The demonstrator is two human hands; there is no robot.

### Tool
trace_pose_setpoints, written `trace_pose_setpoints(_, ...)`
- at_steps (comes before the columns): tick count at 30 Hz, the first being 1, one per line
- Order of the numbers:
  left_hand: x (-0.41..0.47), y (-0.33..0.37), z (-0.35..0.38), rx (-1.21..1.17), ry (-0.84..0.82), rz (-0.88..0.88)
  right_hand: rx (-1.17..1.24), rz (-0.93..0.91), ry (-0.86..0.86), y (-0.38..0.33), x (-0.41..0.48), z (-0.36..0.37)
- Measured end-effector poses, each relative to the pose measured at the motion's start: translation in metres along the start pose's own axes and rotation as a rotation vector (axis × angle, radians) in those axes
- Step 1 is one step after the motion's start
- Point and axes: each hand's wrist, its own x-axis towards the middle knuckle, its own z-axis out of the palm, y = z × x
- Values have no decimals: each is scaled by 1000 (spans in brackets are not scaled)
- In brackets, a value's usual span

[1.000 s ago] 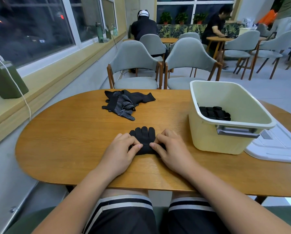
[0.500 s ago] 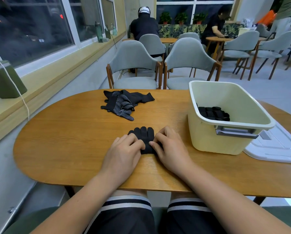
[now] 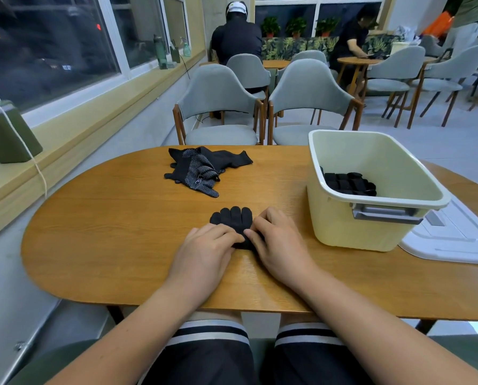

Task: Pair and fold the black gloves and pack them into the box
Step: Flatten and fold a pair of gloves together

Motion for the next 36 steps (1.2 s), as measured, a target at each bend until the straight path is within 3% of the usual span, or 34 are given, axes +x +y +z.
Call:
trace_pose_setpoints(8,15,-8,4,25,-23,-64,-22,-187,-15,-8,-7,-12)
trace_pose_setpoints(16,26,-13,7,11,-70,-134,-24,-257,-93,-8,-8,-15)
trace_pose_setpoints(22,31,-17,3,-91,-125,-161,-71,-189,-80,-9,-8,-13)
trace_pose_setpoints(27,24,-27,-6,-352,-182,-204,5,-105,-80,-5,-6,-14)
trace_pose_setpoints(36,15,-30,-5,-405,-73,-233,152,-22,-100,-2,-2,-16)
